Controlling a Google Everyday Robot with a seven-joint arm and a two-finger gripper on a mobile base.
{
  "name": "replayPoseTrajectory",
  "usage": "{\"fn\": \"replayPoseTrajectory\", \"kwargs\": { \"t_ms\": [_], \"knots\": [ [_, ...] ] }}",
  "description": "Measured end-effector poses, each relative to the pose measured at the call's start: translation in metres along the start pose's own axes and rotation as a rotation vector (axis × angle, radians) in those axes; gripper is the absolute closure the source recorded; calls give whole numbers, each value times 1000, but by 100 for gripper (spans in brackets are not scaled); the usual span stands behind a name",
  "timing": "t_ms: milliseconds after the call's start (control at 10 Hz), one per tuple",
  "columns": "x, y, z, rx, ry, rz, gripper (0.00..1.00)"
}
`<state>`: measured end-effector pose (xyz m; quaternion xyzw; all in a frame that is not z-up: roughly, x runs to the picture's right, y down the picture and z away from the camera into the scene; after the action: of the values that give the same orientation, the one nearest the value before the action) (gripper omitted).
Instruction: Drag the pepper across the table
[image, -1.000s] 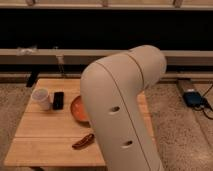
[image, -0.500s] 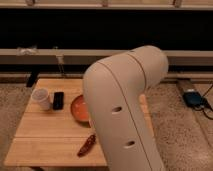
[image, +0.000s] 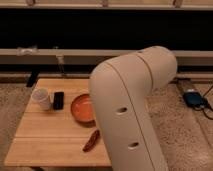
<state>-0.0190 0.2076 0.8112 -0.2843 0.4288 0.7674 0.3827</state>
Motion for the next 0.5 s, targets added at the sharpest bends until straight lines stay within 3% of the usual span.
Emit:
{"fn": "replayPoseTrajectory", "kwargs": {
  "t_ms": [300, 500],
  "knots": [
    [-14, -35, -7, -9, -16, 43, 100],
    [-10, -51, -10, -4, -31, 45, 100]
  ]
}}
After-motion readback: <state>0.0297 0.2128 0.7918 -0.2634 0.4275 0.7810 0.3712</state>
